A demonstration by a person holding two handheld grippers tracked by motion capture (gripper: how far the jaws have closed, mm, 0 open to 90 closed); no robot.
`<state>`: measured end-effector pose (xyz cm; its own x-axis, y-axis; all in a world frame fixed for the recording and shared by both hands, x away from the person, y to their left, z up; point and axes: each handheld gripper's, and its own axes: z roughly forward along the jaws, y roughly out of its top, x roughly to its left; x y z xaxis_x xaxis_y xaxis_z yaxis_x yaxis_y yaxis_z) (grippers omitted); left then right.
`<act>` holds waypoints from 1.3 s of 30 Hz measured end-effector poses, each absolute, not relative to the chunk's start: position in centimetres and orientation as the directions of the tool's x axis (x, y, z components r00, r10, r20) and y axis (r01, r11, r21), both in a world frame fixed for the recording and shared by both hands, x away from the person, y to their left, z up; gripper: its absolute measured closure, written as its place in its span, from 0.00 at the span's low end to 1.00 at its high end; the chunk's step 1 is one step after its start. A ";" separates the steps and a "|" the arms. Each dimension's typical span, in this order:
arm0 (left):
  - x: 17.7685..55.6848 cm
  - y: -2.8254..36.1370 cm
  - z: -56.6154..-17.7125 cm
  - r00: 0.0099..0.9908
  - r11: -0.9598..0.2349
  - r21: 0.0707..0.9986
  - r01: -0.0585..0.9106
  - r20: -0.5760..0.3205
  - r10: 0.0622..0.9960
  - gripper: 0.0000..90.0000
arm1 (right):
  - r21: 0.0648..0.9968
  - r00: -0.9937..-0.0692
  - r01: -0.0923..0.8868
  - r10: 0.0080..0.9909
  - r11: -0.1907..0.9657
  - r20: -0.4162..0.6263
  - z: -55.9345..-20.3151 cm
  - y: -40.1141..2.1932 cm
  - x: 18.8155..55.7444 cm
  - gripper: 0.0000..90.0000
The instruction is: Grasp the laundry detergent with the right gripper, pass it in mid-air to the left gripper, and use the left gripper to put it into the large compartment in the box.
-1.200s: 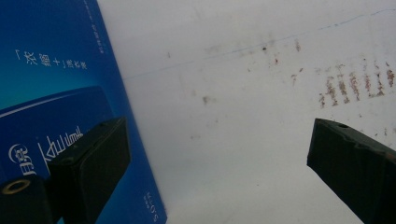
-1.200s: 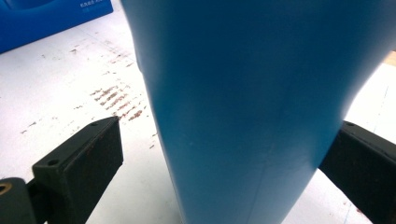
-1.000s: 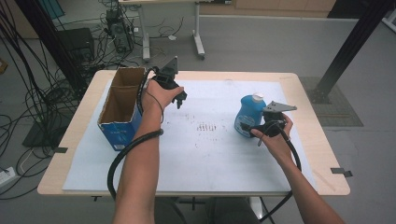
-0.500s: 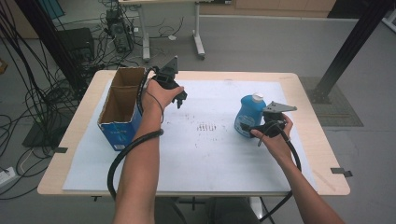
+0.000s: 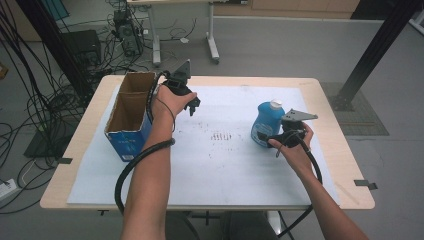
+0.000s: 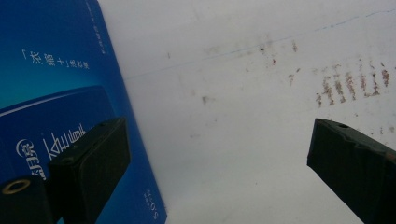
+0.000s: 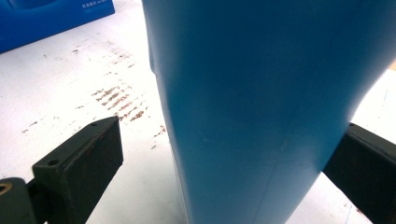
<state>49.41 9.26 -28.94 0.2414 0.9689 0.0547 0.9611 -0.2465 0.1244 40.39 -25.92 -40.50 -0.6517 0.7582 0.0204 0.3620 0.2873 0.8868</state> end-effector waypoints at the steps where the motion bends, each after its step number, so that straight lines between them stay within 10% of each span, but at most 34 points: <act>1: 49.4 9.3 -28.9 0.242 -0.247 0.123 0.961 0.054 0.969 0.07 | 0.887 -0.652 0.362 0.758 0.288 0.020 -40.5 -25.9 40.4 0.02; 39: 49.4 9.5 -28.9 0.238 -0.243 0.125 0.962 0.054 0.970 0.07 | 0.896 -0.650 0.349 0.760 0.274 0.021 -40.7 -25.8 40.4 0.04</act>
